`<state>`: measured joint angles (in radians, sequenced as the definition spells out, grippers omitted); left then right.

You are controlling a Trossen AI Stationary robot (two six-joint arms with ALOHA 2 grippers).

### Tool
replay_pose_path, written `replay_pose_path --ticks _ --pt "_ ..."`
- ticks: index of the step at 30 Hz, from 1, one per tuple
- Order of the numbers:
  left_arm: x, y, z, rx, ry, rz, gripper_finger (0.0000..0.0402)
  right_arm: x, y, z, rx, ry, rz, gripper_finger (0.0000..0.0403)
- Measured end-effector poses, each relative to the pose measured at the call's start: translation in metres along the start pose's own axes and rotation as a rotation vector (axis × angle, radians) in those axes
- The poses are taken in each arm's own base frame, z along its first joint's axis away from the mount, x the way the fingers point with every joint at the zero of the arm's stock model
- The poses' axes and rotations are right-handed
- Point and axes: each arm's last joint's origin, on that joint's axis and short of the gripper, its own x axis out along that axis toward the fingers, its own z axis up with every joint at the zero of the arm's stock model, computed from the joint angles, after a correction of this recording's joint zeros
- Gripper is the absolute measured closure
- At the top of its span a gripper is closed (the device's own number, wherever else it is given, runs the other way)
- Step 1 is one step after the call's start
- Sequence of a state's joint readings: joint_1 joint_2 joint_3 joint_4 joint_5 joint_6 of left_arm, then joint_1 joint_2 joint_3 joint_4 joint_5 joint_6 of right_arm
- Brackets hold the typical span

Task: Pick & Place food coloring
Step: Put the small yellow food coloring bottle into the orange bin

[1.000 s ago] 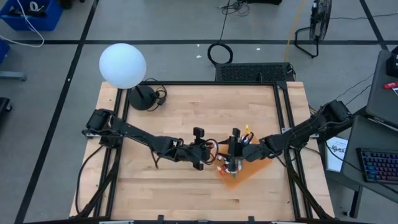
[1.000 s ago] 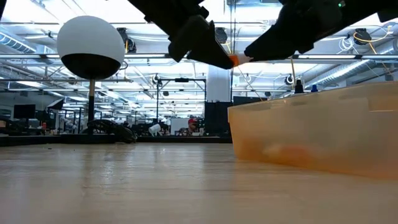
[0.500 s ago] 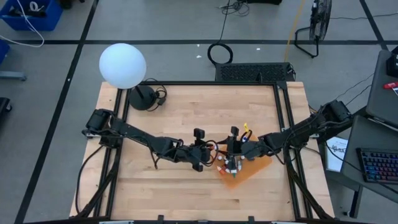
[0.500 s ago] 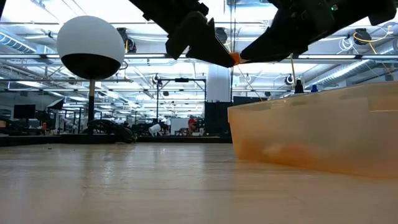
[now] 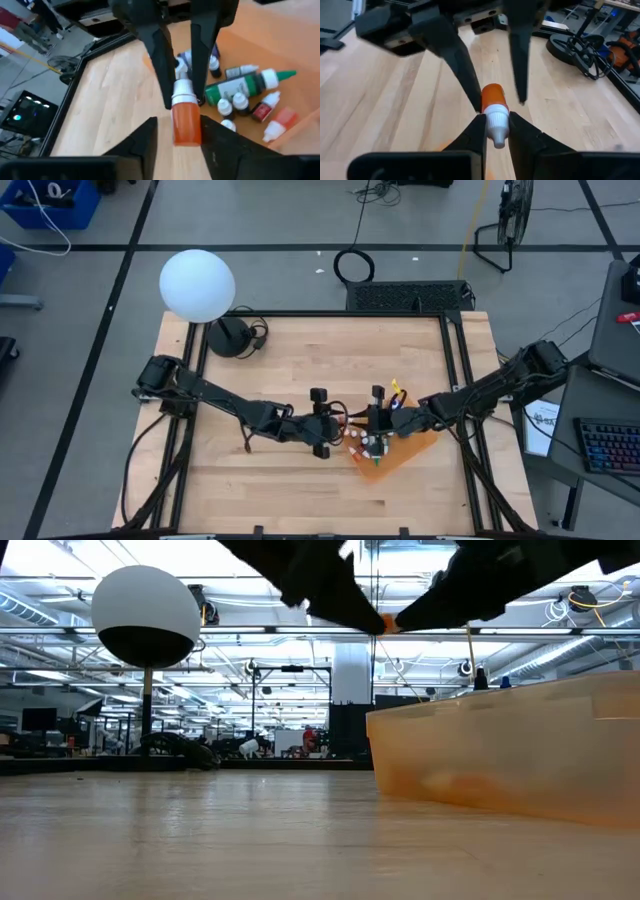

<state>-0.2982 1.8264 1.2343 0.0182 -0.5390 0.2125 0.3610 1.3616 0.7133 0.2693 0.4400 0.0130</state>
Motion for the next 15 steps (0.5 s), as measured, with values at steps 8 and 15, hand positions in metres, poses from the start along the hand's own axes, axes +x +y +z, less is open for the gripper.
replay_pose_path --ticks 8,15 --pt "-0.029 0.004 0.016 -0.041 -0.096 -0.139 0.0228 -0.031 0.0 0.017 0.035 0.168 -0.041 0.0361" --pt "-0.049 0.015 -0.001 -0.052 -0.156 -0.242 0.0225 -0.064 -0.002 0.057 0.189 0.582 -0.093 0.0361"
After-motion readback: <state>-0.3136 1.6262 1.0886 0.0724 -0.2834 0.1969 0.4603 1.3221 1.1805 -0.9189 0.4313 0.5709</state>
